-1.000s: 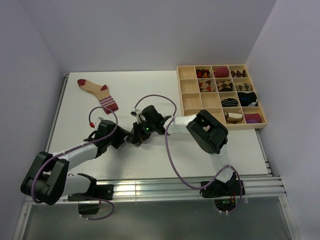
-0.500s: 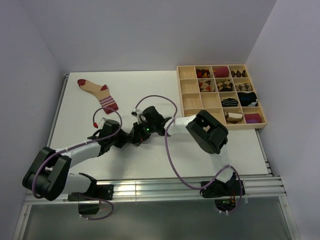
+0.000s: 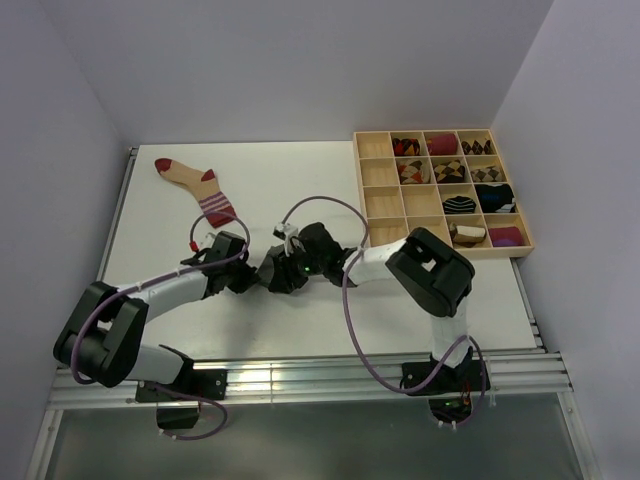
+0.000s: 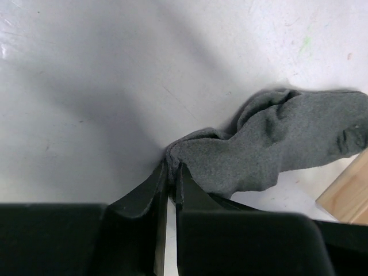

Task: Roll the socks
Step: Roll the sock at the center of the board.

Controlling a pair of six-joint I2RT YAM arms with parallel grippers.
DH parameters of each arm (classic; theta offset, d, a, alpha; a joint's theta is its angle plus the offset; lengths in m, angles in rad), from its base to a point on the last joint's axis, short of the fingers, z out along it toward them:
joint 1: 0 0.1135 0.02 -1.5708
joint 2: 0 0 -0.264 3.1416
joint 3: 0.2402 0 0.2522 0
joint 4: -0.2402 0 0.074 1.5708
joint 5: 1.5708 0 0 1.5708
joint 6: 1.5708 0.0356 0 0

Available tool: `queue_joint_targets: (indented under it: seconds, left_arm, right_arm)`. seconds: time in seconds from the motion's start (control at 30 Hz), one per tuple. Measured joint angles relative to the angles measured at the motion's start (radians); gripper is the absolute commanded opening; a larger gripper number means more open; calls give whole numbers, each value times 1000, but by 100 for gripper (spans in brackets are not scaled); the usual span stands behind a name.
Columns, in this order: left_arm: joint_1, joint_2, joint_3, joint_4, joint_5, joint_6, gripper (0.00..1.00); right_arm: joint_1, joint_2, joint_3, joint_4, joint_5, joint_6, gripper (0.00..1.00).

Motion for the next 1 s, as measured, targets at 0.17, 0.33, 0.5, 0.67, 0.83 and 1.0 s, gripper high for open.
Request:
queue_joint_targets:
  seconds: [0.17, 0.33, 0.5, 0.67, 0.83, 1.0]
  left_arm:
    - [0, 47, 72, -89, 0, 11, 5]
    - [0, 90, 130, -146, 1, 21, 7]
    - [0, 110, 172, -194, 1, 37, 7]
    - [0, 110, 193, -220, 2, 37, 7]
    - [0, 111, 195, -222, 10, 37, 8]
    - [0, 117, 196, -223, 13, 34, 10]
  right_arm:
    - [23, -47, -49, 19, 79, -58, 50]
    - [78, -57, -55, 26, 168, -126, 51]
    - [137, -57, -55, 26, 271, -187, 51]
    - [192, -57, -55, 25, 399, -250, 50]
    - [246, -55, -55, 24, 526, -308, 31]
    - [262, -52, -55, 25, 583, -326, 2]
